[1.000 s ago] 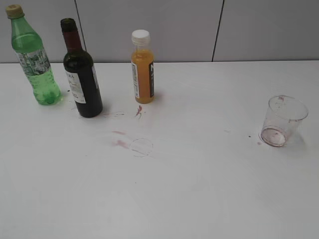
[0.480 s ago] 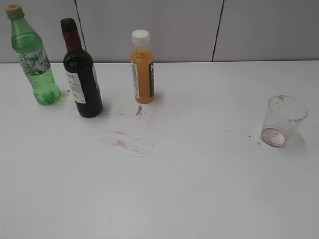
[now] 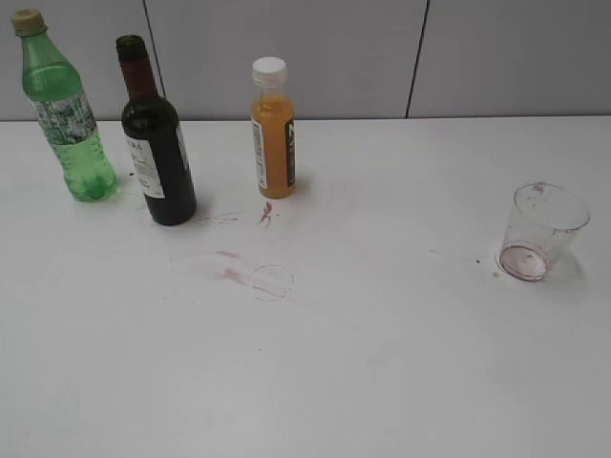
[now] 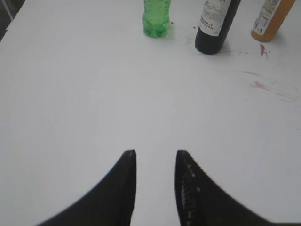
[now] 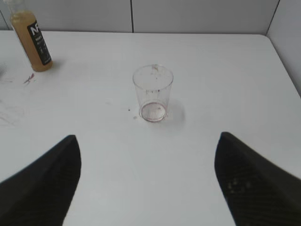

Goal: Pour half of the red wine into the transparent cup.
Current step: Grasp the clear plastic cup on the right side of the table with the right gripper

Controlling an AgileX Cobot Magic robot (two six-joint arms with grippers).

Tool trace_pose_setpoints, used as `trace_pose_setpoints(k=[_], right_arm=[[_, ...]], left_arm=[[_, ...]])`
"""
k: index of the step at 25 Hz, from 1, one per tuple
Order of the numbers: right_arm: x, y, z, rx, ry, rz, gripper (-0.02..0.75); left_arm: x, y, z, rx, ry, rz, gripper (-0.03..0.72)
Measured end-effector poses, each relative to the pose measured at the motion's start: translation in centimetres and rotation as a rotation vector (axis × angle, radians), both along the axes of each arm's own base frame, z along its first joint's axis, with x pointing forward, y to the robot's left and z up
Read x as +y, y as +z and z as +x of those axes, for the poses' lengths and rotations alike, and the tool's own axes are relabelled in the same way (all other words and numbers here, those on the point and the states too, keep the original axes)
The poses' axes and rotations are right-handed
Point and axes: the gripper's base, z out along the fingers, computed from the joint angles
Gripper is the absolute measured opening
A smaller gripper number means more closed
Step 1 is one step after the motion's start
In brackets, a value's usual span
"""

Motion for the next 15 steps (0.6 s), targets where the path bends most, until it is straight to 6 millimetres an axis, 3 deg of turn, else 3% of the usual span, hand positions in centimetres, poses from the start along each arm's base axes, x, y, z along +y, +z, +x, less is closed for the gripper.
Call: trace_pose_setpoints(k=[10, 15], right_arm=[[0.8, 0.1, 5.2, -0.084, 0.04, 0.006, 0.652], [0.8, -1.3, 8.1, -0.071, 0.016, 0.001, 0.634]], left_arm=[[0.0, 0.0, 0.0, 0.0, 0.0, 0.0, 0.209], [0.0, 0.0, 0.0, 0.0, 0.0, 0.0, 0.209]])
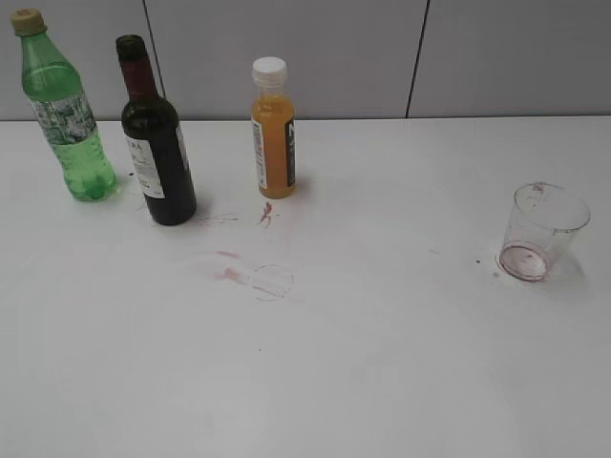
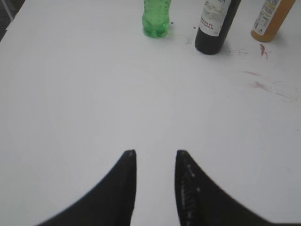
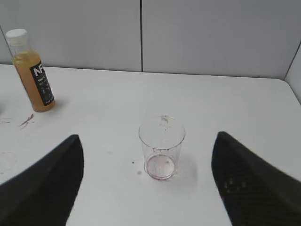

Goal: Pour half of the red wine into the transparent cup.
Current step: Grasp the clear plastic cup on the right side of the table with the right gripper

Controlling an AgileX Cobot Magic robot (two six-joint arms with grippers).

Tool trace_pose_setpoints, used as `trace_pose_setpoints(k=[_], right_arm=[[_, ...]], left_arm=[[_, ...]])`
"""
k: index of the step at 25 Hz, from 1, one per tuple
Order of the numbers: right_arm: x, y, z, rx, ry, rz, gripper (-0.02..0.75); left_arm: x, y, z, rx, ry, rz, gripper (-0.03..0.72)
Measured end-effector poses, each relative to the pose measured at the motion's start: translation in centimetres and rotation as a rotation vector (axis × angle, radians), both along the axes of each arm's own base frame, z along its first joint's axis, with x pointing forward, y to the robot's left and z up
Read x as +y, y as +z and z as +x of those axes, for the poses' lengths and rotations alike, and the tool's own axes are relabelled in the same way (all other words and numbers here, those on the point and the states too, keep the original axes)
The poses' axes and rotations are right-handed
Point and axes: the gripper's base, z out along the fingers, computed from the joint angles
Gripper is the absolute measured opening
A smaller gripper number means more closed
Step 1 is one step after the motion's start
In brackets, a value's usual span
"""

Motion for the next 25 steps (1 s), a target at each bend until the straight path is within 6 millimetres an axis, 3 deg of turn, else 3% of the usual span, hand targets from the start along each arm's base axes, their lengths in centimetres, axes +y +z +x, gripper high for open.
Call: trace_pose_setpoints(k=[8, 14, 20, 25], right_arm=[[-0.2, -3.7, 4.4, 0.045, -0.066, -0.007, 0.622], [1.0, -5.6, 6.9, 0.045, -0.017, -0.028, 0.611], [2.1, -8.2, 8.5, 0.103, 0.016, -0.015, 0.655], [2.0, -9.8, 8.4, 0.16, -0.001, 0.005, 0.689]], left_arm=[[0.0, 0.0, 0.0, 0.0, 0.0, 0.0, 0.209], [0.0, 0.0, 0.0, 0.0, 0.0, 0.0, 0.209], [0.0, 0.0, 0.0, 0.0, 0.0, 0.0, 0.209], [0.0, 0.0, 0.0, 0.0, 0.0, 0.0, 0.209]])
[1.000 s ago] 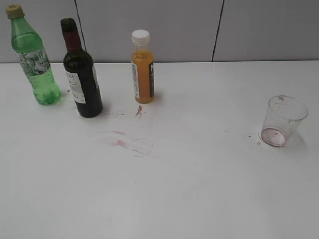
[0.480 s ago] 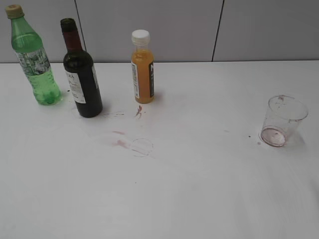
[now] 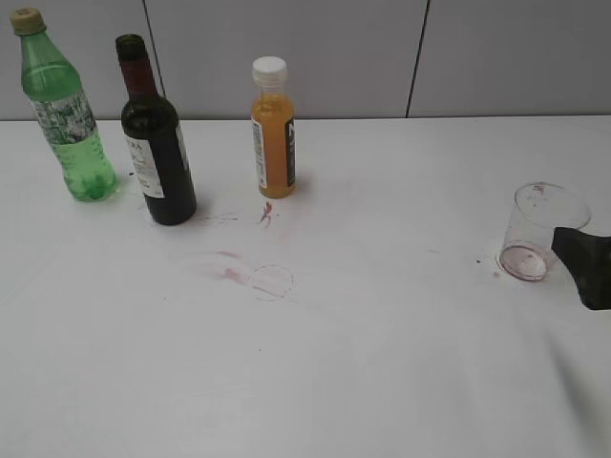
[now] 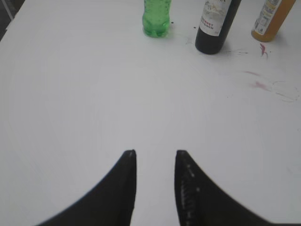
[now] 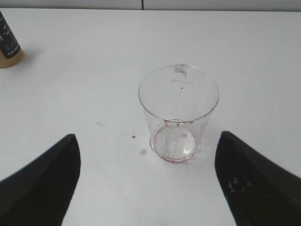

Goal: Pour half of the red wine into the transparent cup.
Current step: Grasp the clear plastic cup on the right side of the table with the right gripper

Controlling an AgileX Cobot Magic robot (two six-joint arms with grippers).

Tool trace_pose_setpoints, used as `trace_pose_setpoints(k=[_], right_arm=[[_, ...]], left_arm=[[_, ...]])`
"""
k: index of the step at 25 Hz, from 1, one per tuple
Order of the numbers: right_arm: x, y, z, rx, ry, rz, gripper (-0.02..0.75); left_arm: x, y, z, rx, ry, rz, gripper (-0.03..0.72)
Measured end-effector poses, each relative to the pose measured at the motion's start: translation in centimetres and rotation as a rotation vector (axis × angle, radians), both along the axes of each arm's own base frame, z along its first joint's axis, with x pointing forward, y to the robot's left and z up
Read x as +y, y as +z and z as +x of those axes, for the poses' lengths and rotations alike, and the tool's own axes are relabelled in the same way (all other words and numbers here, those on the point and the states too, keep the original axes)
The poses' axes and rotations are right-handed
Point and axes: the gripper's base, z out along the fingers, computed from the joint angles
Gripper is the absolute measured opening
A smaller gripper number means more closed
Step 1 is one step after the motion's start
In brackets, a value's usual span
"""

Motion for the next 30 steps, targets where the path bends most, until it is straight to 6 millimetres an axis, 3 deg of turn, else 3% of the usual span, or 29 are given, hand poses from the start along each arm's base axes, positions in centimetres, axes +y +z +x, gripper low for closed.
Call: trace_pose_setpoints(k=[12, 30], right_arm=[[-0.4, -1.3, -1.7, -0.127, 0.02, -0.02, 0.689], [0.3, -6.5, 1.5, -0.026, -0.011, 0.016, 0.69]], left_arm=[[0.0, 0.0, 0.0, 0.0, 0.0, -0.001, 0.209], [0.0, 0.0, 0.0, 0.0, 0.0, -0.001, 0.209]])
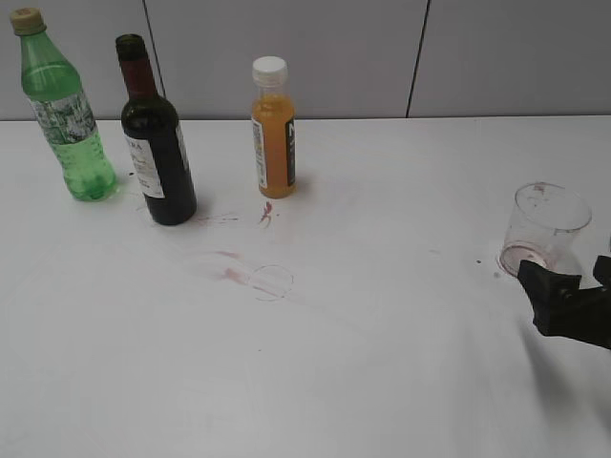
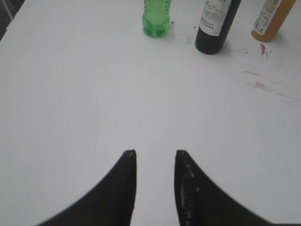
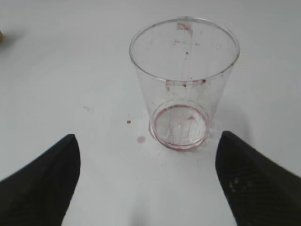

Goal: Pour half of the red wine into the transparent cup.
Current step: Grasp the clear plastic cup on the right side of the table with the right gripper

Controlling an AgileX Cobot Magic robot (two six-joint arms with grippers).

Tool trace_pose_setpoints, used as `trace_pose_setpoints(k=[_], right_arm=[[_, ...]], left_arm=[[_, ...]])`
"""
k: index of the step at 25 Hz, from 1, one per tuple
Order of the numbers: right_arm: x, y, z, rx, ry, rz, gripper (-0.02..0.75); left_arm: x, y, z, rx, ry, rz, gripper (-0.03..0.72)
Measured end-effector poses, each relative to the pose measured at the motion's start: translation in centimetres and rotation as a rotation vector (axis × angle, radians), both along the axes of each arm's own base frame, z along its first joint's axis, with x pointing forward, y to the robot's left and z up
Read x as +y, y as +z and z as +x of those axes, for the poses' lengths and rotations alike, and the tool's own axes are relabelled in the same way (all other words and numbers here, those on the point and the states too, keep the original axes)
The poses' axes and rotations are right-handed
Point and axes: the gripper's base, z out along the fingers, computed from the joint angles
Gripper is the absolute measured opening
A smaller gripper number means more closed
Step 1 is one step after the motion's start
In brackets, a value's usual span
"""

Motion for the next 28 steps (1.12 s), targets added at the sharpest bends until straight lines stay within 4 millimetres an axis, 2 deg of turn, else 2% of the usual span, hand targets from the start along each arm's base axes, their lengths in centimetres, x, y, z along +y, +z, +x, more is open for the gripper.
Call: trace_pose_setpoints(k=[5, 16, 21, 28], right_arm=[[-0.1, -0.4, 1.3, 0.012, -0.05, 0.003, 0.69], [0.2, -2.6, 3.7, 0.1, -0.081, -0.012, 0.69], [0.0, -4.0, 4.2, 0.156, -0.129, -0.025, 0.692], [0.3, -4.9, 5.9, 0.166, -0.138, -0.023, 0.692]], left_arm=[[0.0, 0.0, 0.0, 0.0, 0.0, 0.0, 0.209], [0.0, 0.0, 0.0, 0.0, 0.0, 0.0, 0.209], [0.0, 0.0, 0.0, 0.0, 0.0, 0.0, 0.209], [0.0, 0.0, 0.0, 0.0, 0.0, 0.0, 0.209]])
